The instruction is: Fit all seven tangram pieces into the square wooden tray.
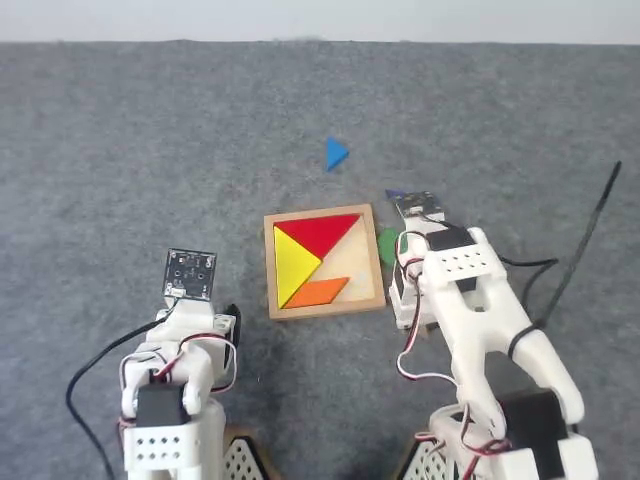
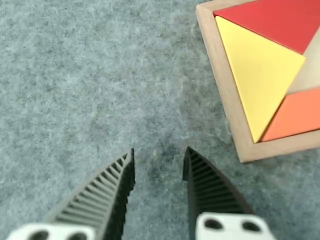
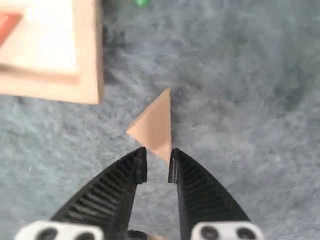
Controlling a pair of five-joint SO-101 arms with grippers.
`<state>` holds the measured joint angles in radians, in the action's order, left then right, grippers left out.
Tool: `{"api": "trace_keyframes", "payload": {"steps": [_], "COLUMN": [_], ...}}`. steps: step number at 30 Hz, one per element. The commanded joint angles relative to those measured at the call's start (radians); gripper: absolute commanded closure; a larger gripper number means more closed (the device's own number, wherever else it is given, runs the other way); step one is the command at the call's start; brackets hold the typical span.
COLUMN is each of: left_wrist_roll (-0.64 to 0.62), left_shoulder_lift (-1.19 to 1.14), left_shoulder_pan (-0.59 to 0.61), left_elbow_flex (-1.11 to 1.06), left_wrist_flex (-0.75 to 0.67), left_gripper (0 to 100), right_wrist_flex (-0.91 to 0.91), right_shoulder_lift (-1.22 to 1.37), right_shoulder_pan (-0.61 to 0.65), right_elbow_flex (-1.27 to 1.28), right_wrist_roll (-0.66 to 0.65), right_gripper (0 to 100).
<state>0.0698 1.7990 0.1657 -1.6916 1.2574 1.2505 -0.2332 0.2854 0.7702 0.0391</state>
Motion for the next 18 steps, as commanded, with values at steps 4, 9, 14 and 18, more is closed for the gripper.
{"api": "trace_keyframes", "payload": {"steps": [4,9,14,18], "left_wrist_roll": [0.006,0.006,0.006,0.006], "left_shoulder_lift": [0.028,0.028,0.028,0.028], "left_shoulder_pan": [-0.003,-0.003,-0.003,-0.003], "left_elbow_flex": [0.008,0.008,0.008,0.008], "left_wrist_flex": [0.009,0.009,0.009,0.009], "left_gripper": [85,85,85,85], "right_wrist_flex": [0.019,-0.001,-0.001,-0.013], "right_shoulder_lift": [-0.025,-0.025,-0.027,-0.027], "right_shoulder_pan": [0.111,0.136,0.136,0.133], "right_elbow_flex": [-0.04,-0.034,-0.037,-0.031], "right_wrist_roll": [-0.091,-0.354,-0.301,-0.281], "right_gripper": [92.0,88.4,77.9,75.2]}}
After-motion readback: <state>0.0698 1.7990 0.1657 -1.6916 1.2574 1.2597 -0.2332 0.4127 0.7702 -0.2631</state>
